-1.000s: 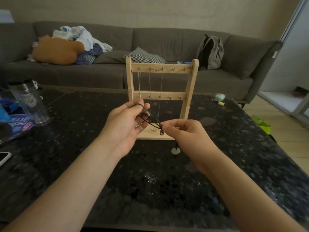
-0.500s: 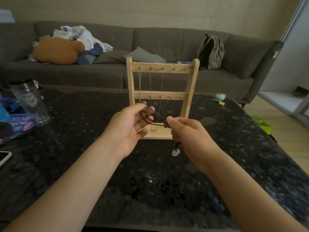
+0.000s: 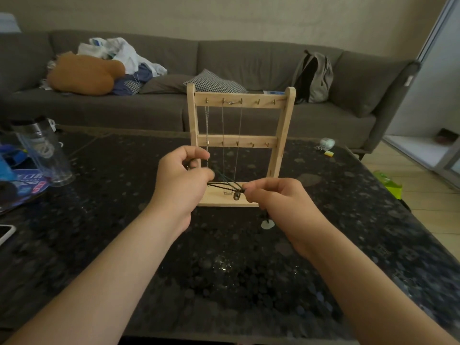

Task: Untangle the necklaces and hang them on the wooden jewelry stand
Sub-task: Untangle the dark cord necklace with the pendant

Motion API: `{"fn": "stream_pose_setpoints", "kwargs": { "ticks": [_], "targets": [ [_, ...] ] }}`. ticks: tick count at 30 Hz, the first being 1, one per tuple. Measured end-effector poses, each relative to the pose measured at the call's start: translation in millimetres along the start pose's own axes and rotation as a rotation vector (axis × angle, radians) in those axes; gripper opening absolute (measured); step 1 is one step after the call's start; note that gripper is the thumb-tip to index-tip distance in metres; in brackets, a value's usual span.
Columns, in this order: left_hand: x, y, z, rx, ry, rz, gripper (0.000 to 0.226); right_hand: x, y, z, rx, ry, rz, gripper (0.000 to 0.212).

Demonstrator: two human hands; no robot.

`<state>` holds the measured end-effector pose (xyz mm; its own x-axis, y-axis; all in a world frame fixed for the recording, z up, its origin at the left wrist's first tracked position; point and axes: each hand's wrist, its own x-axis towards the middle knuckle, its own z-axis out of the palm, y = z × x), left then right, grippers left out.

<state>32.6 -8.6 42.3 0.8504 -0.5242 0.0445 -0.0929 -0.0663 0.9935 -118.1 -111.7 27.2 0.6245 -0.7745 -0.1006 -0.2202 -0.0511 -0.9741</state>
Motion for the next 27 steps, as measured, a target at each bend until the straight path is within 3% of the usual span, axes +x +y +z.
{"fn": "stream_pose_setpoints", "kwargs": {
  "ticks": [6, 14, 17, 27],
  "targets": [
    [-1.8, 0.3, 0.1, 0.196, -0.103, 0.111, 0.03, 1.5, 1.8, -1.1, 0.1, -0.001, -0.023, 0.013],
    [-5.0, 6.9, -1.3, 0.135, -0.375, 0.045, 0.031, -0.7, 2.6, 0.6, 0.119, -0.04, -0.066, 0.016],
    [-5.7, 3.4, -2.6, 0.181, -0.444, 0.126, 0.009, 1.1, 4.0, 1.0, 0.143, -0.09, -0.055, 0.026],
    [-2.7, -6.9, -0.6, 0.264, -0.489, 0.27, 0.02, -0.7, 1.9, -2.0, 0.209, -0.121, -0.02, 0.029]
  ]
}}
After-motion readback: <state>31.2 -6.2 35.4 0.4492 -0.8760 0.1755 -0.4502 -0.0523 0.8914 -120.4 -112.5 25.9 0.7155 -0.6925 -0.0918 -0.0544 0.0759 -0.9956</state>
